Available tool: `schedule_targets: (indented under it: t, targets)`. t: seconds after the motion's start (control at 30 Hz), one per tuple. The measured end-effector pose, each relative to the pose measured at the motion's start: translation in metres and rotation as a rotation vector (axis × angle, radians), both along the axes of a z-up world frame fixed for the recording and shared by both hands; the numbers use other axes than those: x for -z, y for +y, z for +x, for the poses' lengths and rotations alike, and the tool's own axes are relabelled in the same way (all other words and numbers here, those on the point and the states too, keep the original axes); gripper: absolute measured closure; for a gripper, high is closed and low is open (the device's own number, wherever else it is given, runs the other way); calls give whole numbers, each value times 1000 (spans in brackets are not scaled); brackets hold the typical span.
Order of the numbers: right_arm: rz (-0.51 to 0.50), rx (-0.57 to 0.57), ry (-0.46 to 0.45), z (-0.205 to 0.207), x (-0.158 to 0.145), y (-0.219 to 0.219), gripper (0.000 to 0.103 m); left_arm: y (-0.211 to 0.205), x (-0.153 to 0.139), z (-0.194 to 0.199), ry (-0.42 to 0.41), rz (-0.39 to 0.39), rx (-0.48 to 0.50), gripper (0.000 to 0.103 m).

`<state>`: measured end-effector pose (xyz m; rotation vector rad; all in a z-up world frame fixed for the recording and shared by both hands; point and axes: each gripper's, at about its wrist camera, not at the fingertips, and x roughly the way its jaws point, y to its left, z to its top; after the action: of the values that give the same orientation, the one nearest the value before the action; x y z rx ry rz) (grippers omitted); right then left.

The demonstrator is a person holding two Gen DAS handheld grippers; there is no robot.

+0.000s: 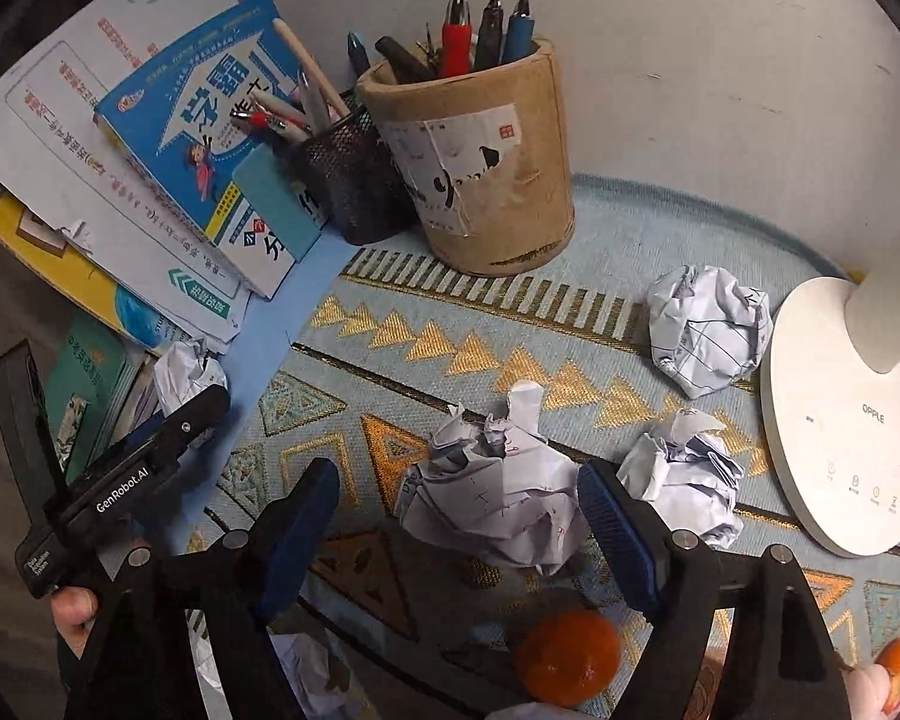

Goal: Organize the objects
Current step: 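Grasp the crumpled paper ball with the left gripper and lift it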

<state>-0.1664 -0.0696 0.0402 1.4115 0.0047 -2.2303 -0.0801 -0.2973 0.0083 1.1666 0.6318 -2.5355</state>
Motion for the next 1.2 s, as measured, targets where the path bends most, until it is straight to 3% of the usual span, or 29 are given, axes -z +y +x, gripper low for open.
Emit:
schedule_targets:
  t: [0.03,0.07,0.1,0.23,0.3,0.53,0.63,0.77,0.87,1.0,1.1,1.2]
  targets:
    - [22,6,12,0,1,-3,22,0,1,-1,3,-1,4,42]
    - [33,4,17,-1,2,-4,24,1,0,0,5,-7,8,53]
    - [37,-2,14,-2,4,-6,33,1,1,0,10,-1,16,59]
    - [51,-21,44,5,0,-11,55,6,1,1,23,-27,24,65]
    - [36,-36,55,10,-5,-13,73,12,-5,7,53,-43,44,65]
    - [-49,-54,105,51,-42,16,75,42,-33,39,182,-93,105,65]
    - [-93,-34,138,79,-72,44,75,55,-56,62,241,-55,143,66]
    - [-172,14,194,129,-110,101,75,99,-90,102,283,-111,204,66]
    - [-168,87,251,176,-124,155,75,137,-105,128,311,-107,274,65]
    - [-92,218,277,232,-107,229,74,195,-95,145,314,-50,397,65]
    - [-78,307,203,260,-69,272,75,248,-73,154,276,7,506,65]
    - [-56,370,152,273,-36,305,74,300,-47,162,226,-6,597,65]
